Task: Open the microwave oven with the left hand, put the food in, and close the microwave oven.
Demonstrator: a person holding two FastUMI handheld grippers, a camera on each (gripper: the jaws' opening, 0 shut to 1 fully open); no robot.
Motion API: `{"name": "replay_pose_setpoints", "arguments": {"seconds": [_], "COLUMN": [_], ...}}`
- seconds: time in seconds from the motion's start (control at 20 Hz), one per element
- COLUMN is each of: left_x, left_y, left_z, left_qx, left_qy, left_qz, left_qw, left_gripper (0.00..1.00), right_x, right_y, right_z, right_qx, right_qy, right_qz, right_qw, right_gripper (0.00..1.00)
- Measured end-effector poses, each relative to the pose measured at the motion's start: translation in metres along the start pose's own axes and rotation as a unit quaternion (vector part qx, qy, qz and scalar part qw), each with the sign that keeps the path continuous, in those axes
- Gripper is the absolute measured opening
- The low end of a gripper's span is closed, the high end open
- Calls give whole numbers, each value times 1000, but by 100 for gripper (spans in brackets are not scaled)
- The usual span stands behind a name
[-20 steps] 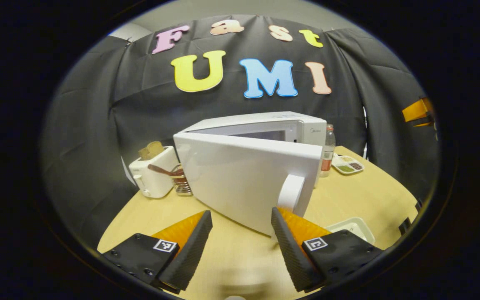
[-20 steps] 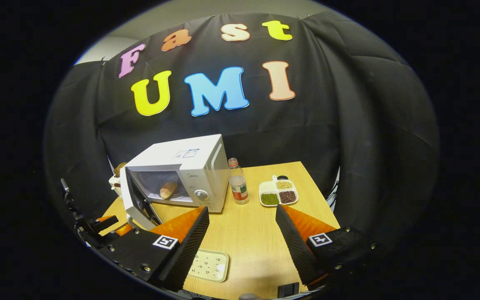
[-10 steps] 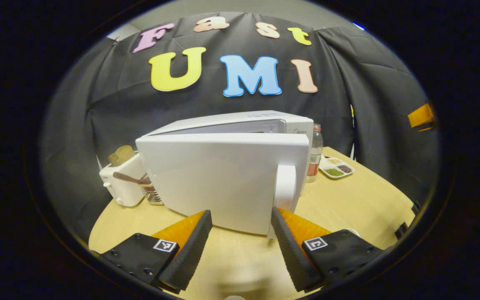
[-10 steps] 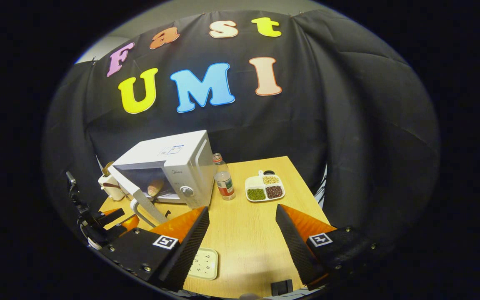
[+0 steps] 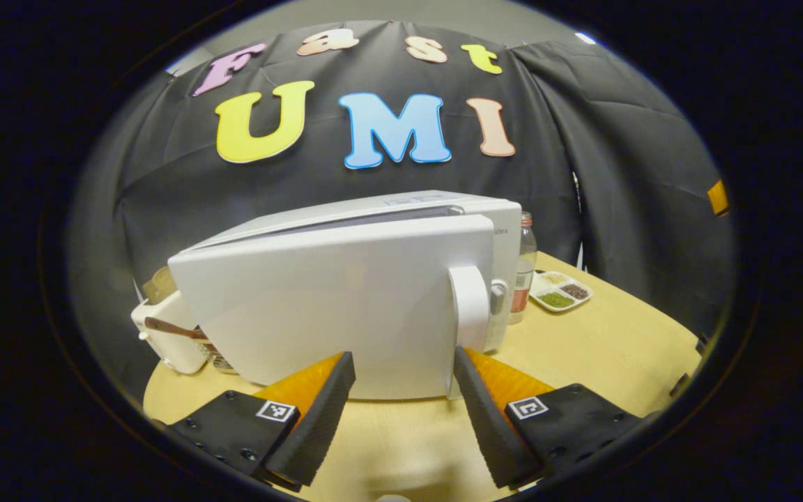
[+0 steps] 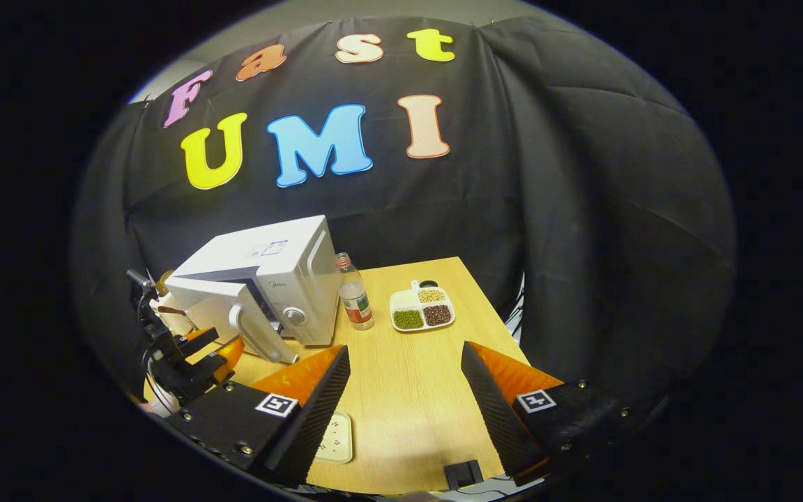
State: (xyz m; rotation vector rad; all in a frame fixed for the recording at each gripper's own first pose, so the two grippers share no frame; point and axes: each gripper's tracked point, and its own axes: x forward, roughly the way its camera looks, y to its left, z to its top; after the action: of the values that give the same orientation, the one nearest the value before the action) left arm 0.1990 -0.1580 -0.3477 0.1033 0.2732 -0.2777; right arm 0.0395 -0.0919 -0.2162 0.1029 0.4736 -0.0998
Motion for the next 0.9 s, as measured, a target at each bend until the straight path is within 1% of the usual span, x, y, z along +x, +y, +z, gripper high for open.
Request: {"name": "replay_pose_setpoints", "arguments": {"seconds": [0.15, 0.2, 0.25, 0.35, 0.4, 0.45, 0.5, 0.55, 0.6, 0.65, 0.7, 0.75, 0.8, 0.9], "left_x": [16, 22, 28, 35, 38, 38, 38, 37, 37, 36, 37, 37, 37, 37], "left_y": [1, 1, 2, 3, -2, -3, -3, -2, -2, -2, -2, -2, -3, -3], "left_z": [7, 10, 11, 15, 15, 14, 15, 15, 14, 12, 13, 14, 14, 14], "left_qx": [-6, -8, -10, -19, -26, -24, -18, -18, -23, -25, -25, -27, -28, -28], "left_qy": [-9, -11, -14, -17, -17, -15, -18, -20, -20, -19, -20, -21, -20, -21], "left_qz": [6, 8, 11, 17, 8, 8, 10, 12, 16, 19, 21, 22, 22, 23], "left_qw": [1000, 1000, 1000, 1000, 999, 1000, 1000, 1000, 999, 999, 999, 999, 999, 999], "left_gripper": [95, 98, 98, 98, 98, 100, 98, 100, 100, 98, 100, 100, 98, 100], "right_x": [-1, -1, -2, -3, -4, -4, -4, -5, -5, -5, -5, -6, -7, -8], "right_y": [-3, -3, -4, -6, -5, -4, -4, -5, -4, -3, -2, -1, -1, 0], "right_z": [-5, -6, -7, -4, -2, -3, -3, -1, 0, 0, 0, -2, -2, -3], "right_qx": [2, 4, 5, 0, 0, -1, -3, -2, -1, -1, -2, -4, -4, -3], "right_qy": [7, 11, 12, 7, 6, 7, 5, 3, 2, 1, 2, 3, 2, 4], "right_qz": [-6, -7, -9, -15, -13, -12, -13, -14, -13, -13, -13, -12, -11, -10], "right_qw": [1000, 1000, 1000, 1000, 1000, 1000, 1000, 1000, 1000, 1000, 1000, 1000, 1000, 1000], "right_gripper": [98, 98, 98, 98, 98, 98, 99, 98, 98, 98, 98, 98, 98, 98]}}
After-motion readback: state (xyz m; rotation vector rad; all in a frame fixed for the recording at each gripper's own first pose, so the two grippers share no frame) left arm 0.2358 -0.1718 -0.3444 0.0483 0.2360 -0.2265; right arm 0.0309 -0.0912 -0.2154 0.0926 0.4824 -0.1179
